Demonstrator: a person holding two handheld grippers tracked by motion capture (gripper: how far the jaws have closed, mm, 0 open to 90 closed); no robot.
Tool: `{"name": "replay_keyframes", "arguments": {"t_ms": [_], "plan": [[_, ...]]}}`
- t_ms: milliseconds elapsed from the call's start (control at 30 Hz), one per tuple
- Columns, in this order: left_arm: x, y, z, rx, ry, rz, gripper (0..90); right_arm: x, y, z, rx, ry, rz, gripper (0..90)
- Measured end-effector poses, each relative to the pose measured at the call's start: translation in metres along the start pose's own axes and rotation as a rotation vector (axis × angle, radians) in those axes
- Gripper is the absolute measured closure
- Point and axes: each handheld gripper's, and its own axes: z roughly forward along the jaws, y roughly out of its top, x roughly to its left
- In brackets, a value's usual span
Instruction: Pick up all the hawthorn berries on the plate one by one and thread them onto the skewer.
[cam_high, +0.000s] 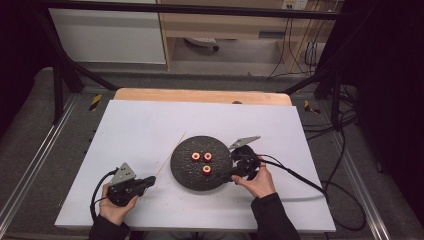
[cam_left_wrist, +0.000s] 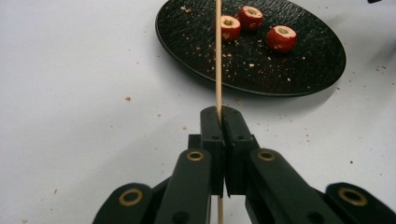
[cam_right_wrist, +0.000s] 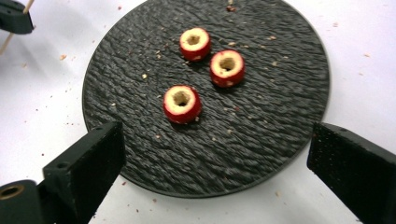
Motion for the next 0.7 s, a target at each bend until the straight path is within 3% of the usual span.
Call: {"name": "replay_keyframes", "arguments": {"t_ms": [400,700], "plan": [[0.002,0.000,-0.001,-0.006,0.003,-0.005,88.2,0.018,0.028,0.027,0.138,0.028,-0.060,19.6],[0.002,0.000,-0.001,-0.009,0.003,-0.009,88.2,0.023,0.041,0.045,0.221,0.050,-0.056,31.9]]}}
